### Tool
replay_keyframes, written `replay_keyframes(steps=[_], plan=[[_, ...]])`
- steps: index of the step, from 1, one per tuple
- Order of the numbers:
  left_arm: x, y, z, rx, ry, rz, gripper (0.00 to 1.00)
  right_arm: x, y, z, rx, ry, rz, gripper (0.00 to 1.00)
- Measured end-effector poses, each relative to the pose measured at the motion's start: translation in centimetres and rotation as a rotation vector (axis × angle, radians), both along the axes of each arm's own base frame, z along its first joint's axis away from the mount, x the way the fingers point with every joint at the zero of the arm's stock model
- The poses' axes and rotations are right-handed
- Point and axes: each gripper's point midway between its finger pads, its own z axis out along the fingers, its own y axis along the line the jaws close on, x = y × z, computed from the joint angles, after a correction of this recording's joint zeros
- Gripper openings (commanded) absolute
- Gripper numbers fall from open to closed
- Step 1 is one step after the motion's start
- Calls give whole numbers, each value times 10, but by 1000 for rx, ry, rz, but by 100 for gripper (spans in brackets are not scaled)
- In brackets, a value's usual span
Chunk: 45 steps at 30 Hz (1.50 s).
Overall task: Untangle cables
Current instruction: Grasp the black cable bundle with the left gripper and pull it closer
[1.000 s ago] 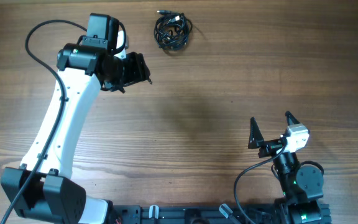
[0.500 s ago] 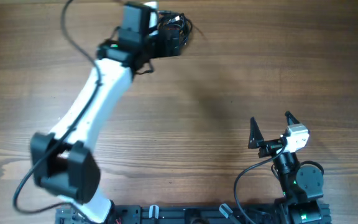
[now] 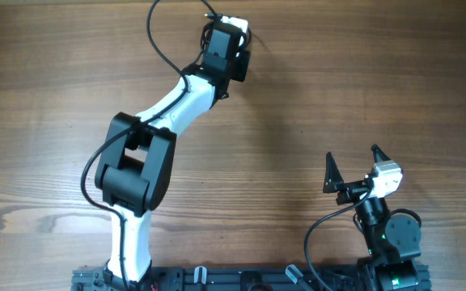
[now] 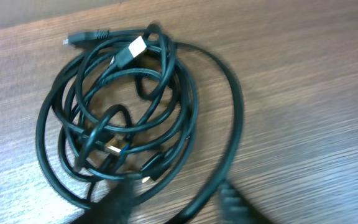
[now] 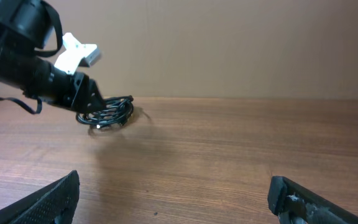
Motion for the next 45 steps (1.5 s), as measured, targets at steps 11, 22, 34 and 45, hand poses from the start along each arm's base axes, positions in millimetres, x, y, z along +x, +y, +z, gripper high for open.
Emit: replay_keyframes(steps=[11, 22, 34, 45], plan=[[-122, 11, 50, -22, 379, -3, 8, 0, -1, 0, 0, 0, -3, 100], [-238, 48, 38, 46, 837, 97, 100, 0, -1, 0, 0, 1, -3, 100], [-185, 77, 13, -111, 705, 319, 100, 0, 0, 1, -2, -6, 3, 100], [-208, 92, -24, -250, 850, 273, 100, -4, 18, 1, 345, 80, 92, 100]])
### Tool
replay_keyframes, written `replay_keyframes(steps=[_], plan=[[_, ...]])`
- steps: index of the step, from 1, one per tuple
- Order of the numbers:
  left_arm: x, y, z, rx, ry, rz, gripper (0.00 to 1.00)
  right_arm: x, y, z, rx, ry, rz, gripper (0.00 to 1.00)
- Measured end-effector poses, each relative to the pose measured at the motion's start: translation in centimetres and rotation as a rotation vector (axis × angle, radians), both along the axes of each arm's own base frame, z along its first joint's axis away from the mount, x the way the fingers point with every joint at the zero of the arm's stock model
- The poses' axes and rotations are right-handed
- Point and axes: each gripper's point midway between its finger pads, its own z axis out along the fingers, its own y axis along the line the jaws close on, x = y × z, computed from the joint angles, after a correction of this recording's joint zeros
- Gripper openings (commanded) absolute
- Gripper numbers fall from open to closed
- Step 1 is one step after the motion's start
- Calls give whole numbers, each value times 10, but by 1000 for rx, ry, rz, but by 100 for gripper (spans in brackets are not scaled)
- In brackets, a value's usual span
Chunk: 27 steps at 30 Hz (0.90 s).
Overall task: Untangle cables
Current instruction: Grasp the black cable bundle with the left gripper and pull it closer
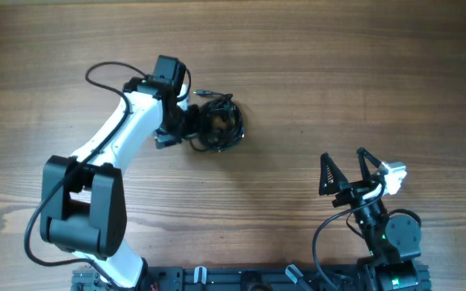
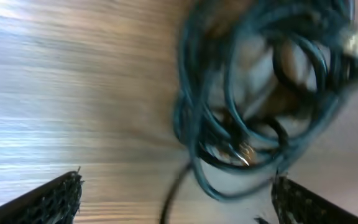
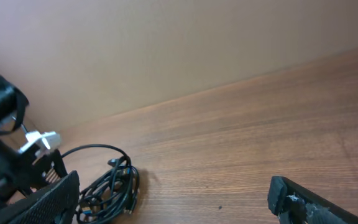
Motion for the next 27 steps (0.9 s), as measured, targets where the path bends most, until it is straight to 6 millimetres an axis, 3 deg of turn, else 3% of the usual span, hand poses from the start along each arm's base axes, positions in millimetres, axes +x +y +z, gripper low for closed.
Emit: replay_keyframes(steps=[2, 3, 5, 8, 13, 15, 20, 23, 27], plan=[[-10, -29, 11, -183, 10, -118, 100, 1, 0, -3, 8, 14, -1, 100], [-18, -58, 32, -396, 2, -216, 100, 1, 0, -7, 9, 34, -1, 100], [-16, -74, 53, -561, -29, -256, 100, 2, 0, -7, 40, 43, -4, 100], [3, -74, 85, -724, -149, -277, 100, 2, 0, -10, 109, 78, -8, 100], [47, -49, 81, -638, -217, -91, 100, 2, 0, -11, 223, 116, -16, 100], [65, -26, 74, -569, -210, 67, 100, 2, 0, -11, 311, 143, -22, 100], [69, 31, 29, -215, -161, 322, 100, 2, 0, -11, 357, 156, -28, 100], [49, 36, -2, -103, -123, 337, 100, 2, 0, -11, 364, 158, -29, 100], [25, 19, -26, -60, -89, 278, 100, 2, 0, -11, 367, 159, -29, 100]])
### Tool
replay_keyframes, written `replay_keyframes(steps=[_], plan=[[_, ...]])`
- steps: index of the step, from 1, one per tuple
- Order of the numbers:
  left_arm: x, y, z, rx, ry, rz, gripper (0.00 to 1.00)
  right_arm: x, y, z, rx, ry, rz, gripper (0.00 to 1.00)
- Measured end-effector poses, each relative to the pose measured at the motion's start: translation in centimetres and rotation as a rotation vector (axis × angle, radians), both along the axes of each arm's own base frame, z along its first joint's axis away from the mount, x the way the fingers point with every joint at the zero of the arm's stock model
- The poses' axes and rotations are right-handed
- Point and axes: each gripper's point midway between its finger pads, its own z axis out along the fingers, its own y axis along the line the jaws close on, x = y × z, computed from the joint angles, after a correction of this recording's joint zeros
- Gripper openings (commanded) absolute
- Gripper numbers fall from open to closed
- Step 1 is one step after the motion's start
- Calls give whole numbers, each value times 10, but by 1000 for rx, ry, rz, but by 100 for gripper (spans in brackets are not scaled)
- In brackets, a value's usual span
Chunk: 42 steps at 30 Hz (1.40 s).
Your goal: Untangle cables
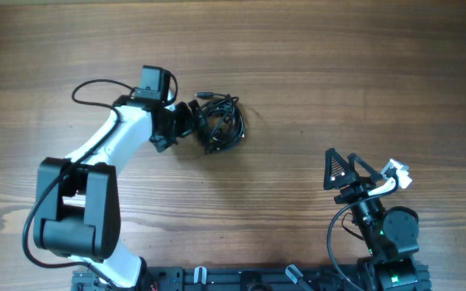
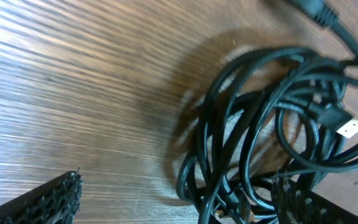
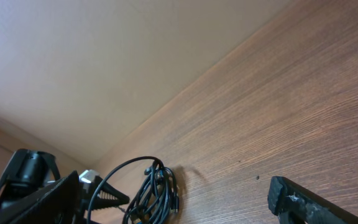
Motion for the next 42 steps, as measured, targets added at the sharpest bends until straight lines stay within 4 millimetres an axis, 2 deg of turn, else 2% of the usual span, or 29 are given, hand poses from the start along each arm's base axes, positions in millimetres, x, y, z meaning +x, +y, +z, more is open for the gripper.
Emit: replay_keyframes(steps=[1, 2, 3, 4, 5, 8, 9, 10, 13, 15, 17, 18, 20, 22, 24, 26, 31, 32, 34, 35, 36, 38, 39, 40, 42], plan=[[-4, -6, -3, 3, -1, -18, 98, 0, 0, 0, 0, 0, 0, 100], [-7, -11, -6, 5, -2, -35, 83, 0, 0, 0, 0, 0, 0, 100], [-8, -15, -7, 5, -6, -46, 61, 0, 0, 0, 8, 1, -1, 100], [-6, -18, -7, 4, -17, -52, 45, 0, 1, 0, 22, 5, 3, 100], [-3, -20, -7, 1, -28, -52, 41, -1, 2, 1, 42, 9, 11, 100], [7, -22, -10, -6, -62, -53, 14, -2, 5, 1, 55, 16, 23, 100], [6, -23, -11, -12, -57, -56, 9, -3, 5, -1, 35, 31, 28, 100], [5, -25, -11, -21, -56, -69, 9, -5, 6, 0, 3, 63, 36, 100], [3, -29, -10, -38, -59, -98, 9, -13, 5, 47, -83, 104, 51, 99], [6, -32, -9, -39, -85, -133, 8, -17, 5, 76, -160, 191, 72, 100], [8, -34, -8, -37, -105, -165, 4, -18, 5, 90, -251, 357, 106, 100], [8, -34, -8, -35, -113, -184, 4, -6, 10, 102, -286, 430, 140, 100], [9, -36, -7, -35, -136, -230, 4, 16, 27, 112, -290, 511, 239, 99], [8, -41, -5, -50, -159, -302, 5, 41, 48, 113, -257, 538, 335, 94], [5, -48, -2, -79, -177, -367, 6, 53, 68, 96, -207, 592, 441, 95], [3, -54, 0, -105, -197, -418, 6, 63, 85, 66, -150, 695, 538, 95], [3, -58, 3, -124, -217, -454, 7, 89, 104, -13, -58, 911, 625, 95], [3, -58, 3, -124, -219, -455, 7, 94, 107, -22, -47, 922, 630, 95], [4, -59, 3, -126, -225, -458, 7, 105, 120, -53, -26, 962, 652, 95], [4, -59, 3, -126, -225, -458, 7, 110, 129, -60, -18, 953, 668, 93], [4, -59, 3, -126, -226, -458, 8, 113, 148, -73, -17, 951, 707, 85], [4, -59, 3, -127, -225, -458, 10, 112, 174, -86, -23, 939, 757, 47], [4, -59, 3, -127, -225, -458, 10, 110, 183, -89, -26, 935, 778, 24], [4, -59, 3, -128, -226, -459, 10, 107, 188, -91, -29, 939, 785, 6], [5, -57, 2, -114, -224, -454, 10, 105, 187, -93, -36, 956, 778, 4]])
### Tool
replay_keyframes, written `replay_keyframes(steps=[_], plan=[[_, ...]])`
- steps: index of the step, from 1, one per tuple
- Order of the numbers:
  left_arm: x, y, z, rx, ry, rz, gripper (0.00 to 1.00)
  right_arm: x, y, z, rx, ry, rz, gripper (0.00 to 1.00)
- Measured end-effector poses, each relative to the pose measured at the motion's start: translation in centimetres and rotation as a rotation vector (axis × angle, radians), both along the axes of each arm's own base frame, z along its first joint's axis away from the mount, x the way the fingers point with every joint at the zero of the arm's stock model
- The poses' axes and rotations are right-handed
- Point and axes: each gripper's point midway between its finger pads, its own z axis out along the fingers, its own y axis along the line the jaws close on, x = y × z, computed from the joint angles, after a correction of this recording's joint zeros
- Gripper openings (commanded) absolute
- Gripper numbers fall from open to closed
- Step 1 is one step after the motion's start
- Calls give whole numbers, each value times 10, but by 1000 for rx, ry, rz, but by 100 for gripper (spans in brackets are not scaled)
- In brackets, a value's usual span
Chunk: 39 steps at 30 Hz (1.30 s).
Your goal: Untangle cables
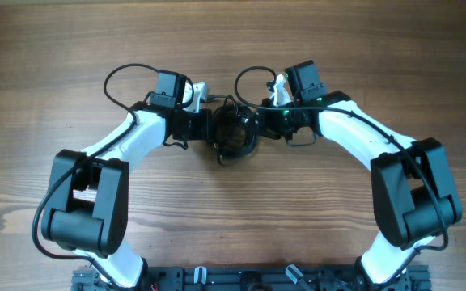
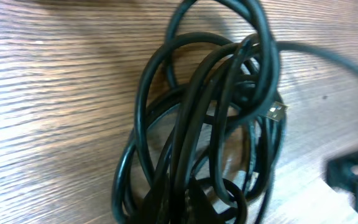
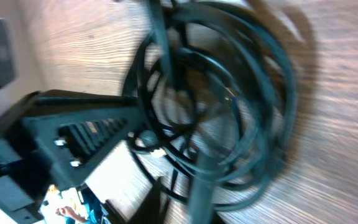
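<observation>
The tangled bundle of black cables [image 1: 235, 136] lies on the wooden table [image 1: 55, 48], between my two grippers. My left gripper [image 1: 209, 129] meets it from the left. In the left wrist view the fingertips [image 2: 194, 202] are pinched on strands at the bundle's [image 2: 216, 124] near edge, and a metal USB plug [image 2: 277, 111] shows on the right. My right gripper [image 1: 259, 123] meets it from the right. The right wrist view is blurred: the coils [image 3: 229, 106] fill it, a thick strand runs down by one dark finger [image 3: 166, 196], and the other finger is hidden.
Each arm's own black lead loops above the table behind its wrist, one on the left [image 1: 124, 77] and one near the centre [image 1: 249, 74]. The arms' base rail [image 1: 249, 279] runs along the front edge. The left gripper's body [image 3: 73, 130] shows in the right wrist view.
My left gripper stood open at the bundle's left side and is now shut on its strands. My right arm was parked open at the front right and is now at the bundle's right side.
First my left arm reached to the far edge, over the coiled bundle. Then the bundle lay nearer mid-table with my left gripper open beside it, and the right arm stayed at the front right. Now both grippers are at the bundle.
</observation>
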Motion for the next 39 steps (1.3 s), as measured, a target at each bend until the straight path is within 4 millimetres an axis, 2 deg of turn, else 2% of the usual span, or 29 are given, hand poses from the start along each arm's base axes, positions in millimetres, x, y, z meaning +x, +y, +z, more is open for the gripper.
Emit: replay_keyframes(steps=[3, 5, 7, 9, 11, 12, 13, 14, 17, 19, 22, 25, 27, 29, 31, 32, 34, 35, 37, 39], plan=[[1, 16, -9, 93, 23, 78, 10, -12, -19, -19, -128, 75, -35, 4], [0, 29, -16, 172, 49, 158, 20, -15, -28, -26, -183, 78, -35, 4], [0, 42, -20, 227, 68, 224, 18, -20, -32, -28, -200, 83, -10, 4], [0, 55, -20, 245, 91, 269, 43, -24, -36, -23, -207, 67, 19, 6], [1, 69, -21, 239, 116, 312, 56, -22, -36, -8, -198, 21, 33, 22], [2, 75, -21, 226, 126, 336, 72, -21, -36, 1, -193, -5, 38, 28], [3, 79, -20, 205, 136, 349, 79, -21, -36, 5, -192, -16, 47, 35], [4, 81, -19, 182, 144, 358, 79, -22, -36, 6, -194, -21, 58, 45], [3, 74, -12, 68, 165, 321, 80, -23, -37, 5, -199, -43, 91, 61], [2, 68, -4, -5, 164, 281, 80, -24, -34, 7, -186, -59, 113, 78], [2, 62, 5, -48, 149, 252, 77, -12, -31, 13, -182, -122, 116, 79], [5, 58, 6, -41, 125, 240, 79, 14, -35, 18, -223, -223, 67, 75], [6, 51, 4, -7, 102, 217, 73, 33, -31, 26, -219, -307, 42, 71], [6, 44, 1, 46, 77, 195, 73, 39, -26, 31, -207, -345, 32, 69], [6, 38, -2, 102, 51, 177, 73, 44, -11, 38, -196, -389, 25, 66], [7, 34, -3, 129, 30, 167, 69, 43, -6, 38, -196, -395, 27, 64], [7, 34, -4, 160, 18, 165, 39, 41, 1, 37, -218, -400, 17, 61], [8, 37, -5, 175, 14, 171, 30, 41, 4, 37, -225, -408, 14, 59], [9, 39, -6, 189, 11, 178, 26, 42, 9, 40, -225, -427, 8, 55], [9, 40, -6, 197, 6, 177, 23, 49, 18, 47, -208, -478, -1, 45]])
